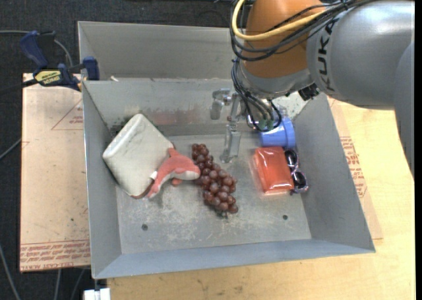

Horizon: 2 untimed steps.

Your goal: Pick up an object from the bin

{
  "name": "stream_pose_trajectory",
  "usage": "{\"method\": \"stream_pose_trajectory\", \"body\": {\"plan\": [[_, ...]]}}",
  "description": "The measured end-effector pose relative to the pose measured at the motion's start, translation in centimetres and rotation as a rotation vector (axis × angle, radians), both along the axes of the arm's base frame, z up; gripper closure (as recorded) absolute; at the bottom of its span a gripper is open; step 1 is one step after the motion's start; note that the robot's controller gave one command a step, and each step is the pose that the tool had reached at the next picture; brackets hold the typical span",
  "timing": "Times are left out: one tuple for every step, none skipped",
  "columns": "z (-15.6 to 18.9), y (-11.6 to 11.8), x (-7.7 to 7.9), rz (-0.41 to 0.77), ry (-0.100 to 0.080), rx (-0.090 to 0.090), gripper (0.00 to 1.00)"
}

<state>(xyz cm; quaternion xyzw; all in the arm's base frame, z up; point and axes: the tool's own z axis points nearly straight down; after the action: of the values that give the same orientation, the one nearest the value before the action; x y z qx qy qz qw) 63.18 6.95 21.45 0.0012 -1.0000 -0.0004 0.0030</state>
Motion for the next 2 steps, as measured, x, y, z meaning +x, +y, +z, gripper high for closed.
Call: {"method": "stream_pose_trajectory", "body": {"plan": [[0.2, 0.0, 0.0, 0.000, -0.002, 0.000, 0.00], [1.7, -0.3, 0.2, 0.060, -0.002, 0.001, 0.00]]}}
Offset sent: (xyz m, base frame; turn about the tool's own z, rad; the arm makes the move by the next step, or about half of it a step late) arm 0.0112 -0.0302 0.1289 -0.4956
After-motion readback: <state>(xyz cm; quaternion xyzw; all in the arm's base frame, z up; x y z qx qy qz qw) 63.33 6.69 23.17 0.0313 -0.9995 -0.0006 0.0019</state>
